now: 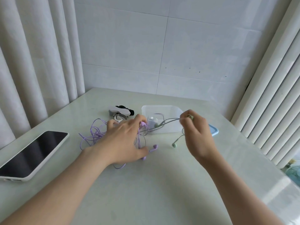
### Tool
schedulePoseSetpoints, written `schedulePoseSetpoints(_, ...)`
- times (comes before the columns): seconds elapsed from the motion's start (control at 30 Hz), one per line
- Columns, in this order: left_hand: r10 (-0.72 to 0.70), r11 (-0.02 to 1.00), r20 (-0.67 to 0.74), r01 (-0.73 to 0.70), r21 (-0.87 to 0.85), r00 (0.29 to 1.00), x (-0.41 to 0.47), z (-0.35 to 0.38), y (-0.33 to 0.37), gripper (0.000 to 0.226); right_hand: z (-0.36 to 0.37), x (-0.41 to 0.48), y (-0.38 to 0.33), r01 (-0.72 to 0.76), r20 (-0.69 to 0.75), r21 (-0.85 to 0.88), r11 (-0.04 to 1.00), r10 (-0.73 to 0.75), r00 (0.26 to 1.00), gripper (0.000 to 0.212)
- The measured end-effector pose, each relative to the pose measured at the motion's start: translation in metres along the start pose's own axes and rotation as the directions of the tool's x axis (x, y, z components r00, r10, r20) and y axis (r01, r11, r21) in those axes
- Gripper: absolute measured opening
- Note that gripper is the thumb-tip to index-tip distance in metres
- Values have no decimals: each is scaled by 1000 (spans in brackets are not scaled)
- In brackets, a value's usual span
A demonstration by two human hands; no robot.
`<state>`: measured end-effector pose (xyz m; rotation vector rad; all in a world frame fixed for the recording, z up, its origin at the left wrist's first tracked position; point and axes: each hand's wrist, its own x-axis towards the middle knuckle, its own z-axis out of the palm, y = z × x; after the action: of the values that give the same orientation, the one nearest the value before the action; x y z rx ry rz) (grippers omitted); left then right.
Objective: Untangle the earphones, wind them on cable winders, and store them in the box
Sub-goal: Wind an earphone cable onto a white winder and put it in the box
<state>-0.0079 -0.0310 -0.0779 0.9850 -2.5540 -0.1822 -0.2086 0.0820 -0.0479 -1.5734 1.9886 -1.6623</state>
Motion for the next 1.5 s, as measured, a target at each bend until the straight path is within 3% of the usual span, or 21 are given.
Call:
schedulePoseSetpoints(0.2, -103, 991, -63, 108, 85, 993, 5, 3, -7, 62, -3, 3, -8, -74, -187, 377, 923, 154, 970, 27)
schedulePoseSetpoints(0.37, -210, 968, -98, 221, 117, 973, 7, 5, -12, 49, 0, 3, -15, -65, -212, 649, 758, 262, 942, 22)
schedulePoseSetpoints(0.5, -323, 943, -107, 329, 44, 940, 11, 0, -18, 50, -5, 4, -15, -62, -292, 699, 712, 364, 885, 21)
schedulePoseSetpoints(0.7, -422, 899, -230, 438, 19, 877, 9, -6, -20, 65, -15, 9, -4, -84, -515, 593, 801, 458, 725, 19)
schedulePoseSetpoints(0.77, -381, 913, -250, 405, 55, 890, 8, -6, -21, 77, -16, 9, -3, -107, -548, 548, 830, 452, 704, 19)
schedulePoseSetpoints(0.83, -283, 945, -214, 310, 101, 935, 6, -5, -18, 83, -15, 9, -4, -128, -518, 521, 844, 432, 738, 19)
schedulePoseSetpoints(0.93, -80, 988, -200, 104, 112, 977, 5, -5, -5, 73, -11, 8, -6, -179, -410, 524, 833, 430, 804, 20)
schedulePoseSetpoints(1.0, 61, 998, -242, -56, 26, 968, 5, -1, 4, 56, -7, 7, -9, -197, -319, 577, 793, 441, 839, 20)
schedulePoseSetpoints(1.1, 137, 963, -277, -194, -188, 951, 3, 6, 21, 41, -2, 4, -18, -201, -170, 698, 687, 431, 886, 19)
schedulePoseSetpoints(1.27, 220, 944, -108, -239, -229, 970, -4, 17, 48, 61, 3, -2, -33, -169, -61, 827, 536, 385, 921, 16)
schedulePoseSetpoints(1.4, 240, 923, -120, -265, -281, 963, -5, 20, 50, 30, 3, -3, -37, -81, -126, 844, 530, 343, 931, 15)
schedulePoseSetpoints(1.5, 82, 858, -143, -143, -493, 986, 0, 12, 46, 5, 0, -1, -37, -42, -160, 857, 513, 344, 925, 14)
